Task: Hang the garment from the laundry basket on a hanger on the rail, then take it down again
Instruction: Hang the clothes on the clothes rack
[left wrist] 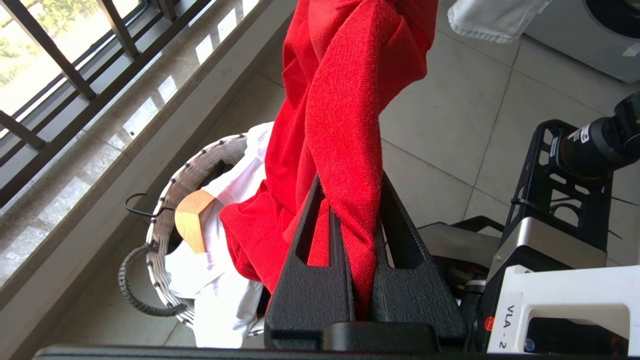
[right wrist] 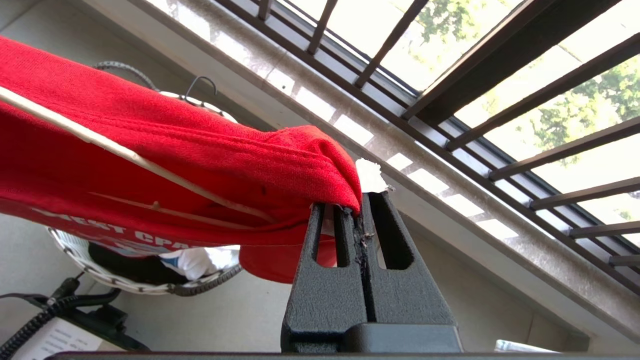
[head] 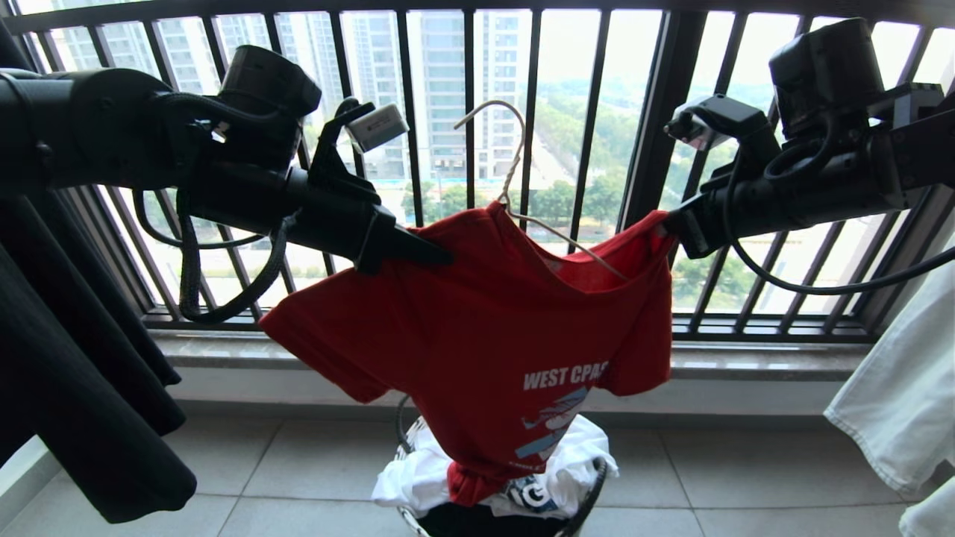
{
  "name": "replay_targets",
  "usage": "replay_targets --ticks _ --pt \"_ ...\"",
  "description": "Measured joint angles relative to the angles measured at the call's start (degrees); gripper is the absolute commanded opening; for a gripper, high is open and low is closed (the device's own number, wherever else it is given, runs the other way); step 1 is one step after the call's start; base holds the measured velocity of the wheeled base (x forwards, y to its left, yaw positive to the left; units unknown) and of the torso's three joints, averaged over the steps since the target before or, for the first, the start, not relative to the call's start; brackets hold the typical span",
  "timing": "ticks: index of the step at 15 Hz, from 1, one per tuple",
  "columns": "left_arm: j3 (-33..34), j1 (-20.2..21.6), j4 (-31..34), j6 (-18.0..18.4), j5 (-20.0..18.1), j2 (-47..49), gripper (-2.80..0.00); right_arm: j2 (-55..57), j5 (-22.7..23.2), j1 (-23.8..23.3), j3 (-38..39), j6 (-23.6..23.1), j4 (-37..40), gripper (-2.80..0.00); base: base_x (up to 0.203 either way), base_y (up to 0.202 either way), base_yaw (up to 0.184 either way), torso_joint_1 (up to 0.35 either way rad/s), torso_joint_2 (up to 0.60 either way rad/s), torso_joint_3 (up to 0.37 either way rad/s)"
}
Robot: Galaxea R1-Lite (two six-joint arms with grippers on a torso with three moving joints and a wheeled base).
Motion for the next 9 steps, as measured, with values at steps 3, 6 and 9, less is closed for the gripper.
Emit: replay_targets --ticks 3,6,9 --pt "0.0 0.2 0.0 0.0 0.0 -0.4 -2.8 0.1 0.0 -0.1 1.1 -0.5 0.0 -2.8 0.0 0.0 0.0 0.0 0.0 0.0" --pt "0.0 0.4 -1.3 -0.1 0.0 -0.4 -2.8 0.3 0.0 0.4 1.3 -0.8 0.0 -2.8 0.0 0.0 0.0 0.0 0.0 0.0" --pt "0.2 0.5 -2.1 -0.3 0.0 0.2 -2.8 0.0 0.1 2.5 1.3 -0.8 0.1 -2.8 0.0 0.0 0.0 0.0 0.0 0.0"
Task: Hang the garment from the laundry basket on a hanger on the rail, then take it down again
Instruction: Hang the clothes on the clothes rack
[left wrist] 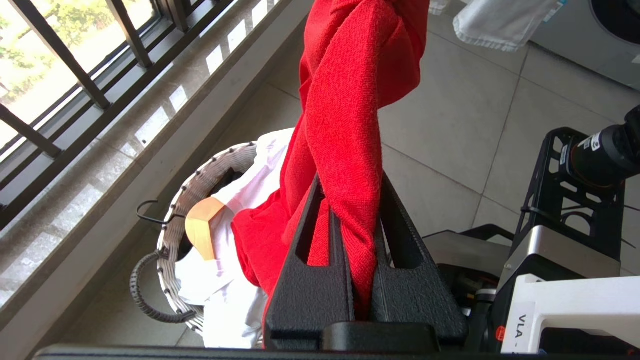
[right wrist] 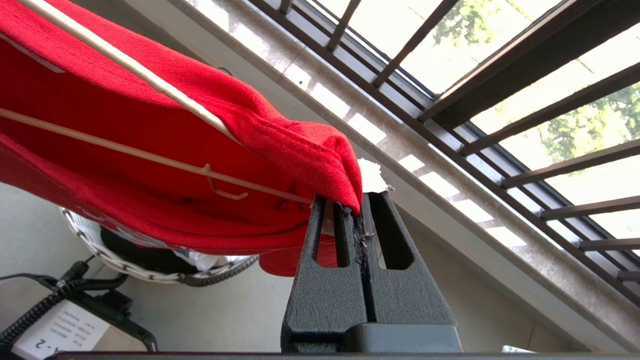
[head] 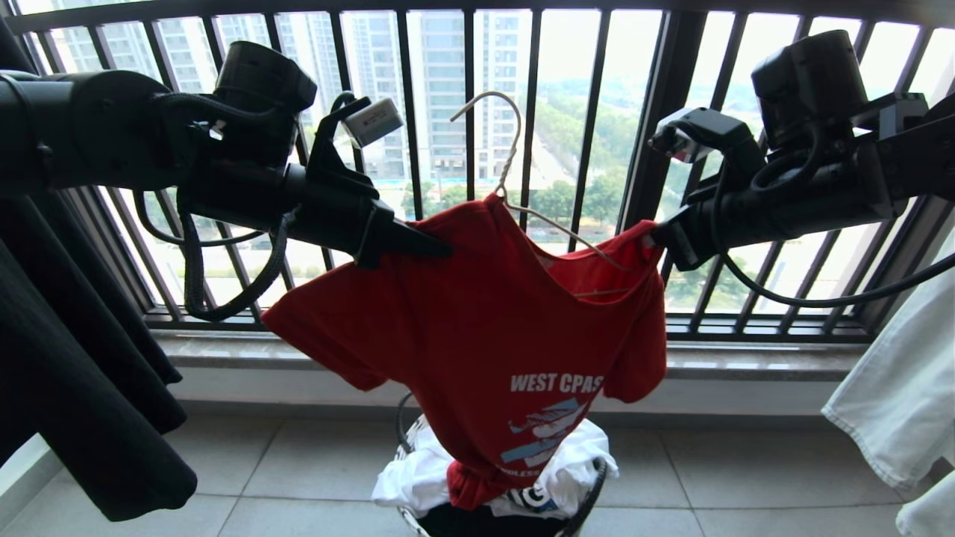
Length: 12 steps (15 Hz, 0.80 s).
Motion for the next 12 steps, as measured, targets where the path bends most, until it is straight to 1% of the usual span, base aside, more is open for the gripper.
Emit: replay_targets --ticks 5,8,10,12 --pt "-0.1 -0.1 -0.2 0.0 0.1 1.0 -2.8 -0.5 -1.5 5.1 -1.0 0.3 0.0 -2.8 0.0 0.0 0.0 0.0 0.0 0.0" --pt "0.2 -0.4 -0.3 0.0 0.0 1.2 -2.8 -0.5 -1.6 6.3 -1.6 0.2 -2.1 -2.8 0.0 0.0 0.0 0.0 0.0 0.0" --pt "1.0 -1.4 -0.3 0.3 0.0 1.3 -2.8 -0.1 -2.0 6.4 -1.8 0.0 -4.3 -2.8 0.0 0.0 0.0 0.0 0.0 0.0" --pt "1.5 -2.5 -0.3 0.5 0.0 1.7 -2.8 0.2 -2.3 6.6 -1.8 0.0 -4.5 -2.8 0.0 0.0 0.0 0.0 0.0 0.0"
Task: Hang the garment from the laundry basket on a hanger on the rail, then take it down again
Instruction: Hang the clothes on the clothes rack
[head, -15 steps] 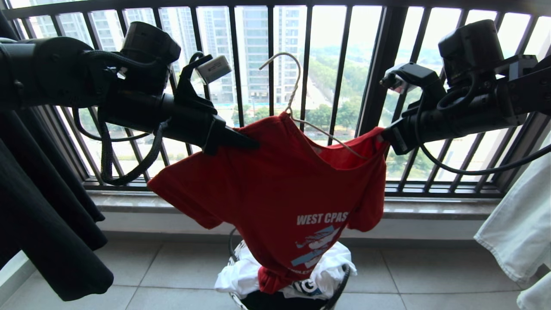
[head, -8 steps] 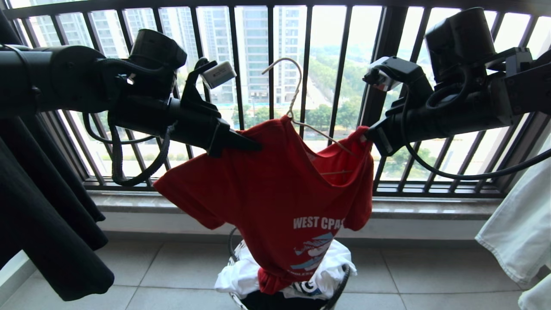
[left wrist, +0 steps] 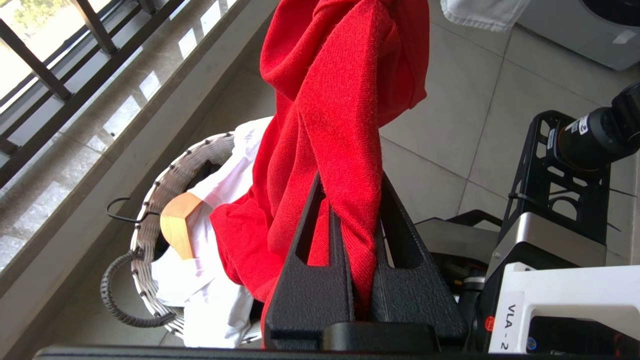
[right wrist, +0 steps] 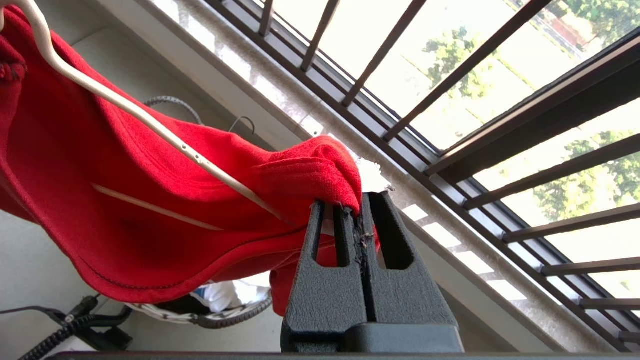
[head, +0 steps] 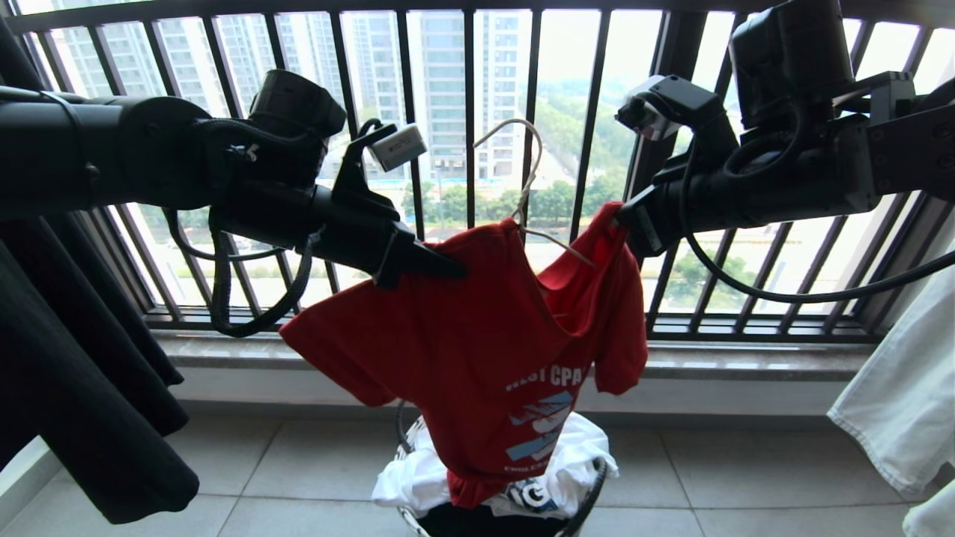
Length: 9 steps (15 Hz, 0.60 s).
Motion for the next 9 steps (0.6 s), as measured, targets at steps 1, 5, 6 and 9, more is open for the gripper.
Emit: replay_targets --ticks 1,5,6,9 --pt "0.1 -0.5 0.0 0.0 0.0 0.3 -2.8 0.1 0.0 0.1 -0.2 0.0 -0.1 -2.8 0.0 0.0 0.0 0.0 0.0 0.0" --pt "0.1 -0.9 -0.2 -0.4 -0.2 1.3 -2.8 0.0 0.3 0.5 -0.4 0.2 -0.2 -2.8 0.0 0.0 0.0 0.0 0.0 0.0" --pt "0.1 -1.0 -1.1 -0.6 -0.3 1.7 -2.8 -0.1 0.3 0.5 -0.4 0.4 -0.2 -2.8 0.0 0.0 0.0 0.0 0.0 0.0" --pt "2.1 -1.7 -8.1 -4.8 -0.3 2.9 -2.8 0.4 0.1 1.0 -1.0 0.2 -3.5 -2.8 0.0 0.0 0.0 0.0 0.0 0.0"
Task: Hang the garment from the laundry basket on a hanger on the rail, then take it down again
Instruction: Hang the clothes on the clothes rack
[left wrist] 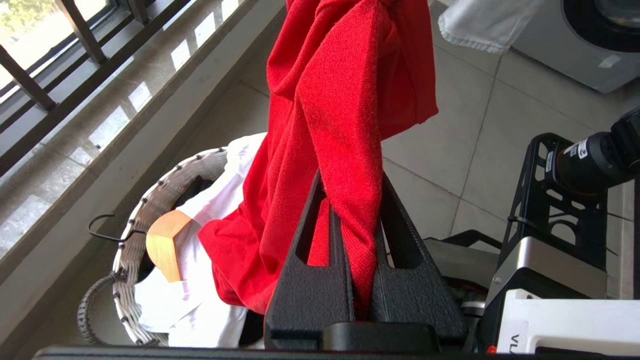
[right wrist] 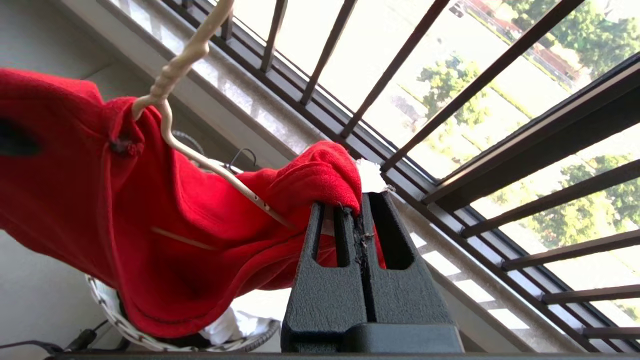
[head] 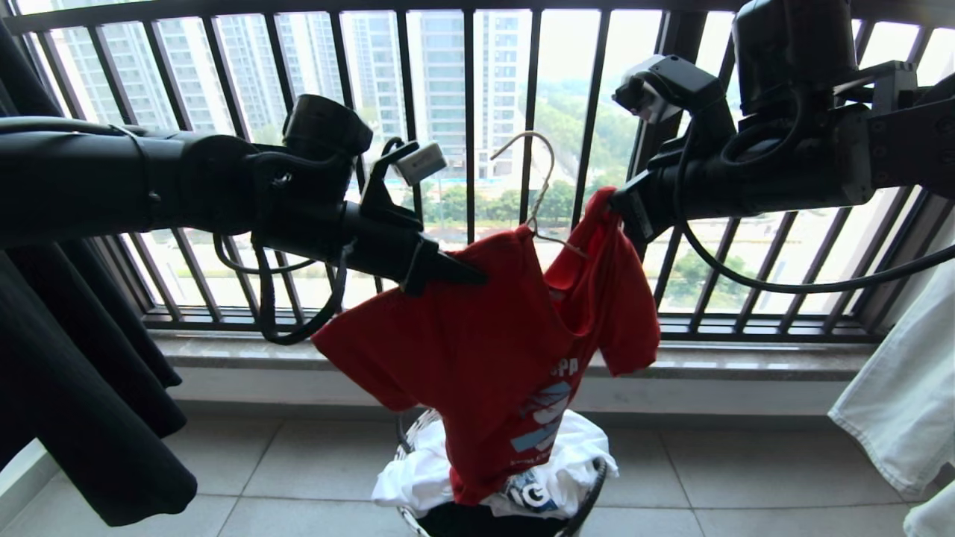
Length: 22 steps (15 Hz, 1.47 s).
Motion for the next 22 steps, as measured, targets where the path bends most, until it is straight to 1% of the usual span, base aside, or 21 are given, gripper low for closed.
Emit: replay_targets --ticks 2,5,7,10,11,14,16,18,19,21,22 --pt "1.6 -0.3 -6.0 -3.2 0.0 0.9 -2.8 0.9 -0.1 0.0 -1.3 0.3 -2.4 -2.8 0.0 0.0 0.0 0.0 0.0 0.0" --pt "4.0 -0.5 -14.3 -7.7 0.1 2.1 -2.8 2.0 -0.4 0.5 -2.0 0.3 -3.5 -2.8 0.0 0.0 0.0 0.0 0.0 0.0" --pt "6.8 -0.6 -21.6 -11.0 0.1 2.4 -2.8 2.4 -1.9 1.3 -2.2 0.2 -6.7 -2.8 0.0 0.0 0.0 0.0 0.0 0.0" --pt "11.3 -1.4 -33.4 -16.2 0.5 2.4 -2.8 2.4 -2.5 2.8 -2.1 1.1 -7.6 -2.8 0.0 0.0 0.0 0.0 0.0 0.0" --pt "12.6 -1.8 -36.5 -16.8 1.1 2.4 -2.8 2.4 -2.6 3.1 -2.1 2.5 -7.7 -2.8 0.0 0.0 0.0 0.0 0.0 0.0" --pt "15.5 -3.1 -43.9 -17.2 5.7 2.4 -2.8 2.0 -2.7 4.5 -3.2 5.2 -7.7 -2.8 0.0 0.0 0.0 0.0 0.0 0.0" --pt "17.9 -3.9 -48.9 -17.3 6.4 2.3 -2.8 2.4 -3.6 4.9 -5.6 7.1 -7.7 -2.8 0.0 0.0 0.0 0.0 0.0 0.0" --pt "20.4 -4.6 -54.6 -17.4 7.3 2.2 -2.8 3.6 -6.4 5.0 -9.3 9.4 -7.6 -2.8 0.0 0.0 0.0 0.0 0.0 0.0" --pt "21.2 -5.0 -57.0 -17.5 8.7 2.2 -2.8 4.2 -7.6 5.0 -10.3 9.9 -7.4 -2.8 0.0 0.0 0.0 0.0 0.0 0.0" --pt "22.0 -6.2 -60.5 -17.6 12.8 2.4 -2.8 4.8 -8.7 5.0 -11.1 10.0 -7.4 -2.8 0.0 0.0 0.0 0.0 0.0 0.0" --pt "22.2 -6.5 -60.9 -17.6 13.5 2.5 -2.8 5.1 -8.9 5.0 -11.3 10.0 -7.5 -2.8 0.0 0.0 0.0 0.0 0.0 0.0"
